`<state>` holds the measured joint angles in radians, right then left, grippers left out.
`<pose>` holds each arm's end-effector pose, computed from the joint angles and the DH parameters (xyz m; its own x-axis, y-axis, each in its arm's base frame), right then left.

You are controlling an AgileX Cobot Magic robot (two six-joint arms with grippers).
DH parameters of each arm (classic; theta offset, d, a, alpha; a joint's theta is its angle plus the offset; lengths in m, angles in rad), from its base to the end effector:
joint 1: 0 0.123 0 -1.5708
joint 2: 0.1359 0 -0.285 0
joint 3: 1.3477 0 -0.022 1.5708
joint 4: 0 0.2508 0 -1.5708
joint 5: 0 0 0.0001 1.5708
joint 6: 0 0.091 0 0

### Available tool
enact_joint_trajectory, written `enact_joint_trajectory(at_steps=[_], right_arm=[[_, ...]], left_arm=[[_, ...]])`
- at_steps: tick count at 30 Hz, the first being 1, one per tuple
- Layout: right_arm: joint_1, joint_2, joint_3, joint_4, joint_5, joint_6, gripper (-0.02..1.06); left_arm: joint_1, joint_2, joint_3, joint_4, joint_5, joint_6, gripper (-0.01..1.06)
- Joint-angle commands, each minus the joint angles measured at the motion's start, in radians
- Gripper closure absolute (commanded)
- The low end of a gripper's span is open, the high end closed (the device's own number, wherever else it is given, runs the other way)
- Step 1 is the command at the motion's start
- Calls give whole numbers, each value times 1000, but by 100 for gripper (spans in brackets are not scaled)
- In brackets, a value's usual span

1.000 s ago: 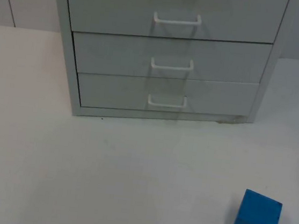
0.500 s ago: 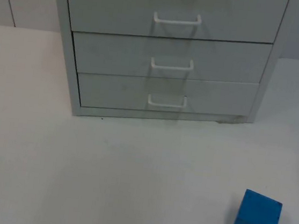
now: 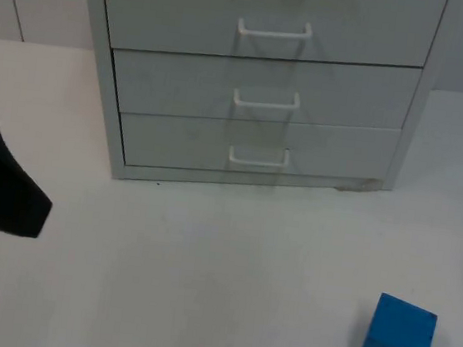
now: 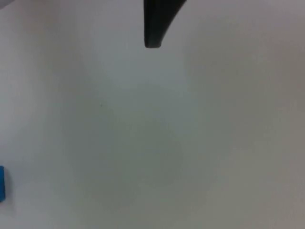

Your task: Open the drawer with the left hand, place the block into the drawer with the right hand, then close the drawer with the left hand.

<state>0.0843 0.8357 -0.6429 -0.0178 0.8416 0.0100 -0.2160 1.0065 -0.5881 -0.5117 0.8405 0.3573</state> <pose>0.1436 0.0109 0.2799 -0.8087 -0.0702 -0.5840 -0.0780 0.9969 -0.0119 0.1531 -0.0676 0.2458 -0.8724 0.1903 -0.4503 0.3591 0.8744 -0.3262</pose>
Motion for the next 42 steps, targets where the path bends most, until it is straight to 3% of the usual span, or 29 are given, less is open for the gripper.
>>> enact_joint_trajectory(at_steps=[1,5,9,16,20,26,30,32,42], right_arm=[[-6,-2,-8,3,-12,4,-1],[-6,-2,-1,3,-17,4,-1],[-6,-2,-1,3,-17,4,-1],[-6,-2,-1,3,-19,4,-1],[-6,-2,-1,3,-19,4,-1],[-6,-2,-1,3,-21,4,-1],[-6,-2,-1,1,-28,4,-1],[-6,-2,-1,-1,-28,4,-1],[-6,-2,-1,-1,-49,9,-1]], left_arm=[[-55,31,-5,27,-47,-34,18],[-168,118,-5,114,-117,-134,18],[-223,172,-22,122,-161,-134,18],[-328,318,-175,261,-157,-174,18],[-397,476,-327,440,-136,-186,18],[-443,619,-435,596,-156,-177,26],[-461,710,-453,762,-281,-160,53],[-461,723,-453,776,-301,-148,57],[-461,848,-453,904,-465,-80,46]])
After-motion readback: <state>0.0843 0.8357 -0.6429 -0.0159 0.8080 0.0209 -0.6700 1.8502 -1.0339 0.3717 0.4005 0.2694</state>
